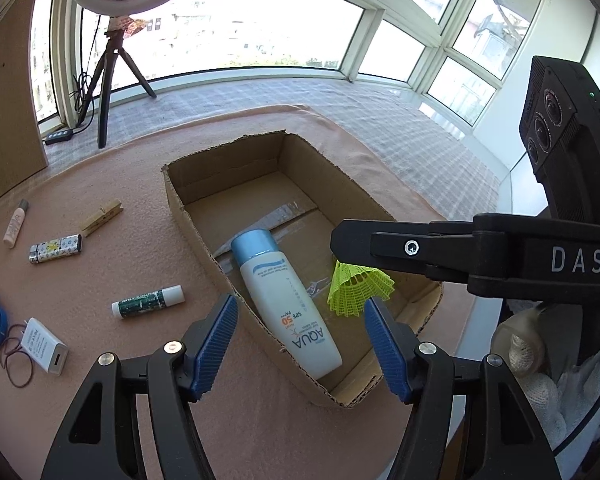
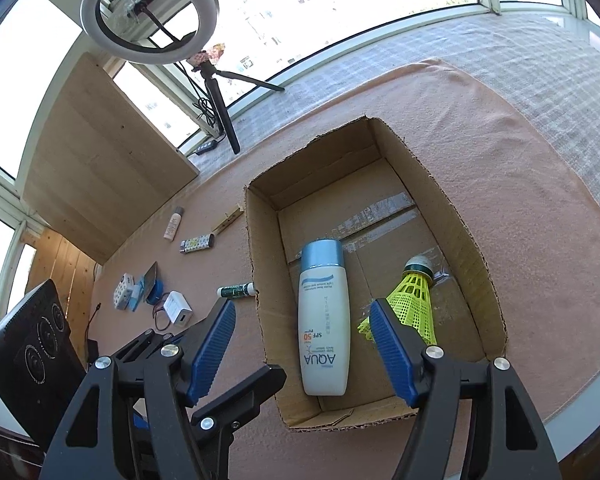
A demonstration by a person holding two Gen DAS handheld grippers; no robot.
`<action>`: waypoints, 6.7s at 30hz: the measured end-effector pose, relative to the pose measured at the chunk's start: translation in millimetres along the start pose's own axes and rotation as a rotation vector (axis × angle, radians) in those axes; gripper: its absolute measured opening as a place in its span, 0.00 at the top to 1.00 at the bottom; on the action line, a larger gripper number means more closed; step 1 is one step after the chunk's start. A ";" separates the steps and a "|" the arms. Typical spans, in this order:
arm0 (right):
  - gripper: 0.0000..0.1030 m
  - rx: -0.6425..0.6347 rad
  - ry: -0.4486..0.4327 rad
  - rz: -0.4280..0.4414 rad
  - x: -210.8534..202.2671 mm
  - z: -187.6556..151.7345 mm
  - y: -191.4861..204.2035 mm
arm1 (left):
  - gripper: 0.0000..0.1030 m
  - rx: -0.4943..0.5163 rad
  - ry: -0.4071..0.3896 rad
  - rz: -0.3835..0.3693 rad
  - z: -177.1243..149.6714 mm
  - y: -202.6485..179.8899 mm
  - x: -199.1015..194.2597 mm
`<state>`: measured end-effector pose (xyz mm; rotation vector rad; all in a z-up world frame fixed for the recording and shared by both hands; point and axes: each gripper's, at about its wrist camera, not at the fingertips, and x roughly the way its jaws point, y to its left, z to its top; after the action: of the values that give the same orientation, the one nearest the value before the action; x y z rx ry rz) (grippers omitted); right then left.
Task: Organize objects
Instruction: 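Release the shuttlecock beside the bottle and withdraw the left tool, then move the right tool toward the green glue stick, then close the right gripper on the glue stick and lift it, then carry the glue stick with the right gripper into the cardboard box, then open the right gripper to drop the glue stick beside the shuttlecock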
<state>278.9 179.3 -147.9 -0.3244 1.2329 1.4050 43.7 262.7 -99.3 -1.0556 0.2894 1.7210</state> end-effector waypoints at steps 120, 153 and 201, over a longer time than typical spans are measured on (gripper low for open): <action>0.87 -0.400 0.406 -0.073 141.8 -28.5 102.5 | 0.96 -0.320 -0.046 0.294 -97.1 256.7 -95.0; 0.87 -0.180 0.041 -0.138 -14.2 -1.7 1.8 | 0.96 -0.051 -0.112 0.078 22.9 77.9 -20.6; 0.38 -0.225 -0.006 -0.039 -4.5 -2.9 10.1 | 0.31 -0.145 -0.077 0.168 12.1 87.0 -27.2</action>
<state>270.3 176.8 -140.7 -0.4964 1.0595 1.5121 -35.5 216.1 -96.7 -1.0911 0.2116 1.9525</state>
